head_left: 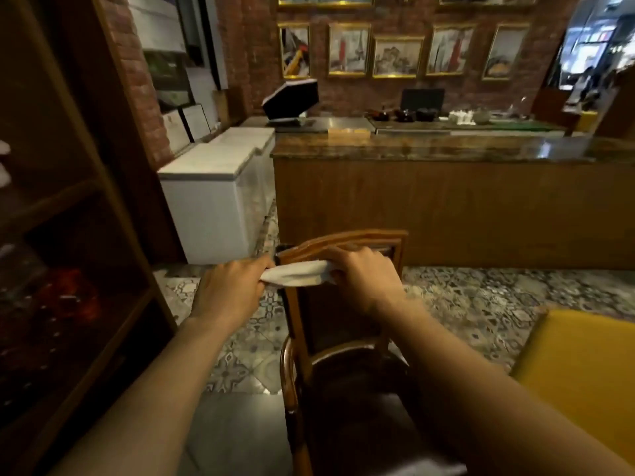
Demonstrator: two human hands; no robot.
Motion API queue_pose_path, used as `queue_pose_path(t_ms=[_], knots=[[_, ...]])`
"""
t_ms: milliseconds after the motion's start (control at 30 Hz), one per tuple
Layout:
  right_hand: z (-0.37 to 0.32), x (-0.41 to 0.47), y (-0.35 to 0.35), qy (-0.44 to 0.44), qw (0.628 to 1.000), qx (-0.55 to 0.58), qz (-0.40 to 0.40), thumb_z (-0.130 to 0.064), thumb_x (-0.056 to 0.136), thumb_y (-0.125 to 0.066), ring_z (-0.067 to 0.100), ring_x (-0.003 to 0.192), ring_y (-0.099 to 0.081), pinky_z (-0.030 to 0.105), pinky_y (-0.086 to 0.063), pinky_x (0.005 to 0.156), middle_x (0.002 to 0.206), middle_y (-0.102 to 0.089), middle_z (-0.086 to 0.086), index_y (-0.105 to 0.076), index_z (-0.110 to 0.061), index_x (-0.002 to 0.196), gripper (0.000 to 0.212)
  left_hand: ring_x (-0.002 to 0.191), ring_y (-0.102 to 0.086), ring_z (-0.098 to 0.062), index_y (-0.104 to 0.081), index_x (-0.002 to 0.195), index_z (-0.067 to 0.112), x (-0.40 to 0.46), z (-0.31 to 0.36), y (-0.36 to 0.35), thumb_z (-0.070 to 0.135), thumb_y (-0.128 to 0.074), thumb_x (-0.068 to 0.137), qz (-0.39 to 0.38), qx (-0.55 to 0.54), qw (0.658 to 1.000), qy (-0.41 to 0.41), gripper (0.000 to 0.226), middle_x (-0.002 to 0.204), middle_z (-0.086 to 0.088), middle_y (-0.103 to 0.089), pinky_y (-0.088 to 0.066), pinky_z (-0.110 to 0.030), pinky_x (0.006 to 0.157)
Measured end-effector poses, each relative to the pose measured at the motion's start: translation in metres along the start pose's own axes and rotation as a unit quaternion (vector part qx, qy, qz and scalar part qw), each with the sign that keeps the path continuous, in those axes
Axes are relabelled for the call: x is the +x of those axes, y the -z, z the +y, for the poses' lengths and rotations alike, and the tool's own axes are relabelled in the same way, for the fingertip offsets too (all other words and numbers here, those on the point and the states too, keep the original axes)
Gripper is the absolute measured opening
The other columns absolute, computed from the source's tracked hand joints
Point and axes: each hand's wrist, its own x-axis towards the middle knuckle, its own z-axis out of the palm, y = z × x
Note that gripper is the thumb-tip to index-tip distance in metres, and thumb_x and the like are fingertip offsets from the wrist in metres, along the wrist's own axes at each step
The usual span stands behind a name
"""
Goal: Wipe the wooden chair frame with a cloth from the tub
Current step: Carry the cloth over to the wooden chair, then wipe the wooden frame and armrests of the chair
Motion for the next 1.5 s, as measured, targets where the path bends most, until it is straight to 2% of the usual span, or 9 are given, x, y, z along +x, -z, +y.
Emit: queue_pose_path(t_ms=[300,533,633,800,967,1100,1200,1367,1500], knots=[[-0.010,-0.044,-0.133,-0.040,0.998,-0.003,-0.046,-0.023,0.083,-0.073,0.028,0.104,-0.059,0.035,-0.041,0.067,0.113,-0.064,0.002,-0.060,-0.025,0.124,0.043,0.084,-0.068,-0.027,-0.063,0.117,0.025,-0.063,-0.037,-0.114,0.015,-0.070,0.086,-0.091,-0.046,0.995,0.002,0.033,0.101,0.001,-0.072,-0.049,-0.036,0.060],[-0.004,-0.105,-0.243,-0.061,0.991,0.001,-0.116,-0.021,0.089,-0.068,0.027,0.113,-0.056,0.041,-0.053,0.078,0.126,-0.060,0.002,-0.056,-0.024,0.130,0.042,0.087,-0.066,-0.031,-0.061,0.100,0.017,-0.136,-0.040,-0.220,0.008,-0.081,0.071,-0.165,-0.084,0.983,0.017,0.036,0.097,-0.006,-0.068,-0.050,-0.039,0.067],[0.000,-0.138,-0.290,-0.070,0.986,0.010,-0.154,-0.019,0.087,-0.069,0.028,0.108,-0.057,0.042,-0.053,0.074,0.122,-0.061,0.004,-0.056,-0.020,0.126,0.041,0.090,-0.068,-0.026,-0.059,0.115,0.016,-0.171,-0.036,-0.267,0.012,-0.087,0.066,-0.203,-0.093,0.974,0.028,0.057,0.105,-0.004,-0.069,-0.053,-0.036,0.067],[0.005,-0.194,-0.363,-0.073,0.969,0.049,-0.229,-0.022,0.084,-0.075,0.029,0.115,-0.056,0.044,-0.054,0.081,0.128,-0.060,0.003,-0.053,-0.022,0.124,0.046,0.115,-0.064,-0.024,-0.047,0.143,0.018,-0.236,-0.029,-0.339,0.017,-0.085,0.073,-0.274,-0.117,0.953,0.045,0.080,0.136,-0.004,-0.061,-0.054,-0.035,0.090],[0.010,-0.228,-0.405,0.010,0.939,0.088,-0.333,-0.022,0.088,-0.070,0.029,0.149,-0.021,0.051,-0.046,0.102,0.168,-0.013,-0.003,-0.009,-0.042,0.155,0.094,0.150,-0.028,-0.018,-0.019,0.160,0.021,-0.268,-0.019,-0.373,0.008,-0.078,0.082,-0.318,-0.166,0.932,0.044,0.099,0.166,-0.002,-0.025,-0.032,-0.038,0.119],[0.011,-0.241,-0.420,0.046,0.926,0.062,-0.369,-0.023,0.085,-0.076,0.026,0.155,0.004,0.054,-0.039,0.109,0.164,0.023,-0.009,0.012,-0.040,0.156,0.115,0.140,-0.042,-0.019,-0.027,0.153,0.028,-0.271,-0.022,-0.380,0.024,-0.075,0.079,-0.344,-0.210,0.914,0.055,0.088,0.159,0.003,-0.038,-0.044,-0.042,0.111],[0.004,-0.247,-0.421,0.052,0.933,0.079,-0.347,-0.017,0.094,-0.062,0.028,0.155,-0.001,0.053,-0.045,0.106,0.164,0.022,-0.008,0.006,-0.031,0.159,0.095,0.129,-0.047,-0.016,-0.035,0.142,0.035,-0.261,-0.028,-0.383,0.039,-0.053,0.082,-0.303,-0.237,0.922,0.042,0.063,0.141,0.004,-0.049,-0.045,-0.041,0.106],[0.006,-0.253,-0.411,0.074,0.924,0.082,-0.367,-0.016,0.099,-0.041,0.027,0.155,0.001,0.050,-0.041,0.110,0.168,0.012,-0.005,0.005,-0.028,0.159,0.077,0.154,-0.007,-0.006,-0.021,0.159,0.028,-0.232,-0.020,-0.413,0.041,-0.018,0.104,-0.266,-0.192,0.945,-0.014,0.057,0.168,0.006,-0.020,-0.004,-0.033,0.126],[0.010,-0.279,-0.396,0.104,0.903,0.119,-0.400,-0.016,0.078,-0.006,0.026,0.155,0.003,0.052,-0.041,0.110,0.168,0.010,-0.008,0.001,-0.030,0.160,0.083,0.155,0.001,-0.008,-0.020,0.160,0.018,-0.229,-0.011,-0.434,0.036,-0.019,0.109,-0.283,-0.182,0.941,-0.042,0.054,0.169,0.001,-0.013,0.004,-0.029,0.125]])
